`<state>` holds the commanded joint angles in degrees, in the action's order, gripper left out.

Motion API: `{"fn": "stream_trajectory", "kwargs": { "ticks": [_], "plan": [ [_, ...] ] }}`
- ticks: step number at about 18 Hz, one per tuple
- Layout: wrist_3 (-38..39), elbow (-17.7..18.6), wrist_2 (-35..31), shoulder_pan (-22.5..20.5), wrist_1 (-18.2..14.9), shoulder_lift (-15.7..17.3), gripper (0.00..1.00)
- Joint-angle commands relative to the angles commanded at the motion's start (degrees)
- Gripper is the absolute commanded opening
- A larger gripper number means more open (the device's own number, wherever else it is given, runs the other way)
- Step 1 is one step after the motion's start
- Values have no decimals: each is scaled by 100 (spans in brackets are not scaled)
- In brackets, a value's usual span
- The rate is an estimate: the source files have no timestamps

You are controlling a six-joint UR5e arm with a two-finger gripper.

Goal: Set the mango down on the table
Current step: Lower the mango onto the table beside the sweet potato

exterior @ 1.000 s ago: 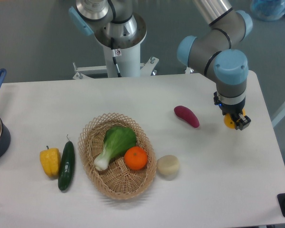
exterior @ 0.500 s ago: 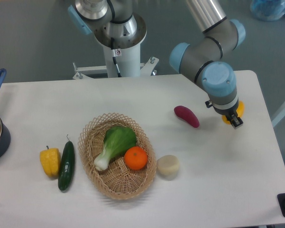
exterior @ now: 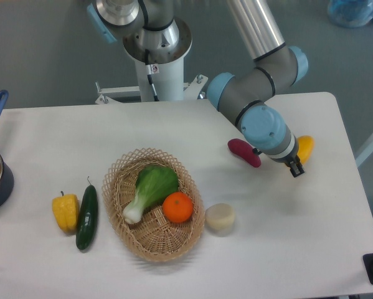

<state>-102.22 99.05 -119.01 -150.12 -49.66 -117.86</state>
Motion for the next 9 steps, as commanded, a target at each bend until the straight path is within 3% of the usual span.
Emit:
{"fn": "stream_trajectory", "kwargs": {
  "ticks": [9],
  "plan": [
    [-26, -9, -289, 9, 9, -176, 49]
  ]
}}
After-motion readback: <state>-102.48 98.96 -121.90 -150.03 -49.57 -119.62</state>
